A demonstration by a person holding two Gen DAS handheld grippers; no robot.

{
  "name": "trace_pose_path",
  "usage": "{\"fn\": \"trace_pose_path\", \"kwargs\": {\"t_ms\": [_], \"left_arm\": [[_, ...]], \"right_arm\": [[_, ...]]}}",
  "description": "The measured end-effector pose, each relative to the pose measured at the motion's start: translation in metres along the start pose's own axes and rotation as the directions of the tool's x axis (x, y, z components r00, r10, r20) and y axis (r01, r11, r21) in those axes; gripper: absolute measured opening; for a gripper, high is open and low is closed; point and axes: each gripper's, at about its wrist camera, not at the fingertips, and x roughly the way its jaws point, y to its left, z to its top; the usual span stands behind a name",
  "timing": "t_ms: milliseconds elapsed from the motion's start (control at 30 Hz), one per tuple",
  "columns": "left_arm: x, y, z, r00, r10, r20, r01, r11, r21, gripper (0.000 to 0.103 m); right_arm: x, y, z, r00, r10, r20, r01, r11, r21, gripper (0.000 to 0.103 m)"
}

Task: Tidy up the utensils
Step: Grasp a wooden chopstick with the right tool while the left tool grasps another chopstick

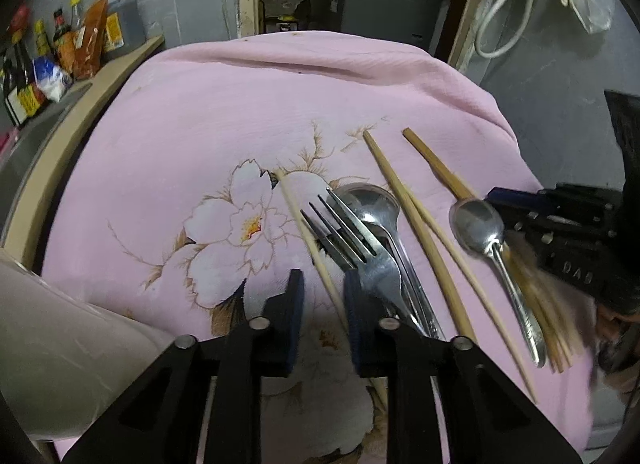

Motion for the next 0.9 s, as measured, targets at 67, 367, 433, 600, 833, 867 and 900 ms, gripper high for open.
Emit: {"fn": "trace_pose_path", "kwargs": {"t_ms": [67,367,433,600,833,867,900], "left_arm": [[-0.002,-0.001,-0.002,1.000,-0.009,-0.001,0.009,1.000,-0.001,0.009],[0.003,0.002,0.005,0.998,-0.040,-0.047,0.040,0.999,-0.016,0.009],[0.004,0.001,0.007,0.998,-0.033,-0.052,0.033,0.999,-0.009,0.009],[0.001,0.000,0.003,0.999,-0.033,-0.041,0.032,0.999,-0.018,0.006],[-0.025,0.008,-0.019,0.994,-0.102,0.032,0.103,0.993,-0.056,0.002],[-0.029,0.008,-0.022,0.993,-0.106,0.041,0.109,0.992,-0.061,0.002],[-0.034,0.009,-0.026,0.992,-0.115,0.051,0.118,0.991,-0.065,0.002]], "right_arm": [[-0.003,-0.001,-0.002,1.000,-0.003,-0.002,0.003,1.000,-0.001,0.004],[0.000,-0.010,0.004,0.997,0.039,-0.063,-0.039,0.999,0.014,0.005],[0.004,-0.011,0.008,0.996,0.056,-0.075,-0.055,0.998,0.022,0.006],[0.004,-0.010,0.008,0.996,0.038,-0.080,-0.035,0.999,0.029,0.004],[-0.033,-0.012,-0.011,0.992,0.108,0.070,-0.116,0.987,0.114,0.003],[-0.042,-0.010,-0.015,0.988,0.117,0.104,-0.129,0.985,0.118,0.003],[-0.049,-0.009,-0.019,0.984,0.121,0.133,-0.137,0.983,0.120,0.003]]}}
